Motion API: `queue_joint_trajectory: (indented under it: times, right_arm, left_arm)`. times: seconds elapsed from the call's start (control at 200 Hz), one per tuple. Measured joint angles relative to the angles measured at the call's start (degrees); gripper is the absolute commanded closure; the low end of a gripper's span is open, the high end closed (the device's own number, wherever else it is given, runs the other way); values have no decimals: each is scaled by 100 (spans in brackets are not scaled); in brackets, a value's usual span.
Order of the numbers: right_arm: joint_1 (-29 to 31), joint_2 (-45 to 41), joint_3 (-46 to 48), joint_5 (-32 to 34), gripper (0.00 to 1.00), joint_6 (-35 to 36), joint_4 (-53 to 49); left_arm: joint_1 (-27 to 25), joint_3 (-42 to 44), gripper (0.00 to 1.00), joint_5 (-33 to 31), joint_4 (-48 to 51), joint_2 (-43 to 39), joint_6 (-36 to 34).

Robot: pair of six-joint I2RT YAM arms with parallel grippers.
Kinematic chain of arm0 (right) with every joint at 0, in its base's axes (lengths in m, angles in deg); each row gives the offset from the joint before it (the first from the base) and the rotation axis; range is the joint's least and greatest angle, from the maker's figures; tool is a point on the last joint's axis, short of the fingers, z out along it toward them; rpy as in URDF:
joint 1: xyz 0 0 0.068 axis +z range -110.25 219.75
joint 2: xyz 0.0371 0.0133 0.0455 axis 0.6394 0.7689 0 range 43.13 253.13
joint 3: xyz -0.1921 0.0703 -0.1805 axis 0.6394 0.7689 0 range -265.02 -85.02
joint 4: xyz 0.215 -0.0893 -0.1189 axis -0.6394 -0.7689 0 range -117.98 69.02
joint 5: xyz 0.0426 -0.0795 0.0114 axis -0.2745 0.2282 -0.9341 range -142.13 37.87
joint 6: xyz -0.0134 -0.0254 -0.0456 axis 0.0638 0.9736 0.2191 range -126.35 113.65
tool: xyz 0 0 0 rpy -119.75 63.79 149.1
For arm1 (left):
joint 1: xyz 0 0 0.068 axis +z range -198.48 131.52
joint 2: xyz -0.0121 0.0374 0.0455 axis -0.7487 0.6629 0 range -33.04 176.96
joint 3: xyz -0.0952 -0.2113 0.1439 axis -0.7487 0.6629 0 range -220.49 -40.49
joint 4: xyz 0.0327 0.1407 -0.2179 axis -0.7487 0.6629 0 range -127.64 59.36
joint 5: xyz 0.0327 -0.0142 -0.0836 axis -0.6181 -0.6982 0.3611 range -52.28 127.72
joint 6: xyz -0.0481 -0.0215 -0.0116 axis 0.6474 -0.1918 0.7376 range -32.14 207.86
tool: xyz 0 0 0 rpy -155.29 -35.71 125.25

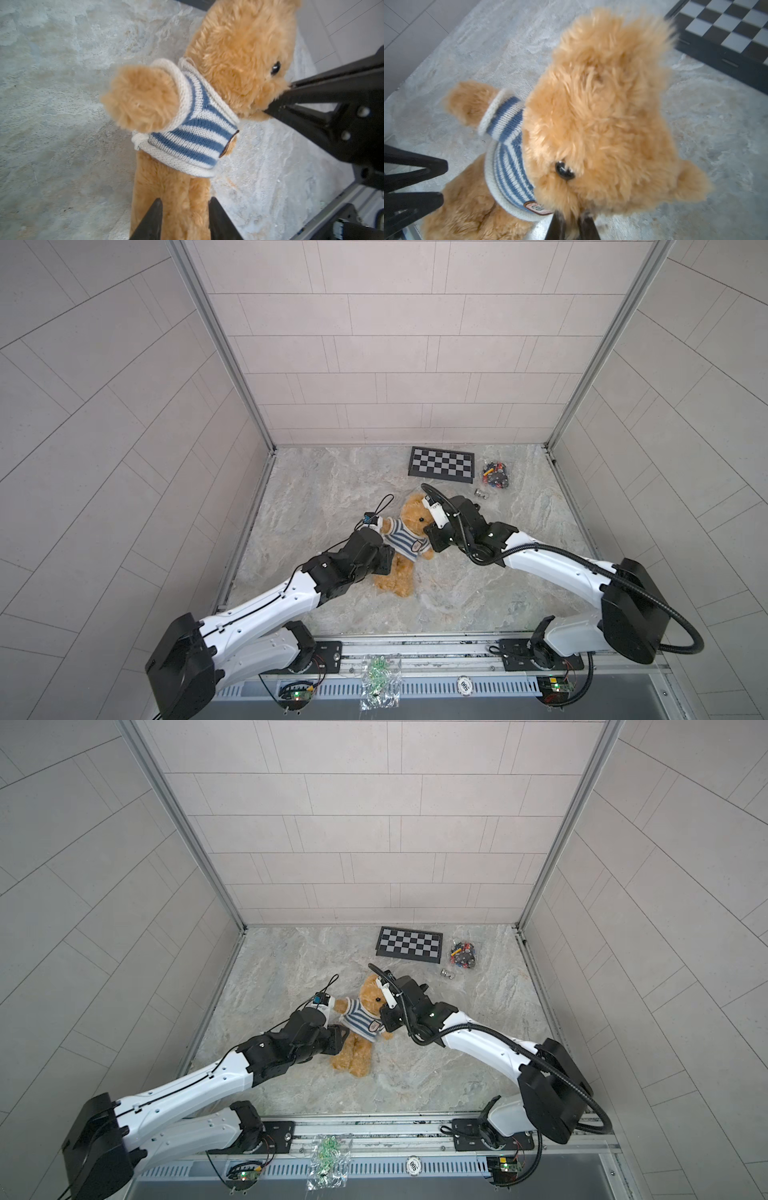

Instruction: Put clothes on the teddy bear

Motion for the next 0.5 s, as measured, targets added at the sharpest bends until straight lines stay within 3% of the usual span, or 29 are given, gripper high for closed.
queue_joint_trajectory:
  times: [0.2, 0.501]
  right_arm:
    - [522, -678, 199, 654, 100, -225, -37]
    - [710, -732, 249, 1043, 100, -372, -155]
  left_arm:
    - [2, 46, 54, 341, -387, -153, 428]
    - [0, 417, 54, 533, -1145, 498, 1080]
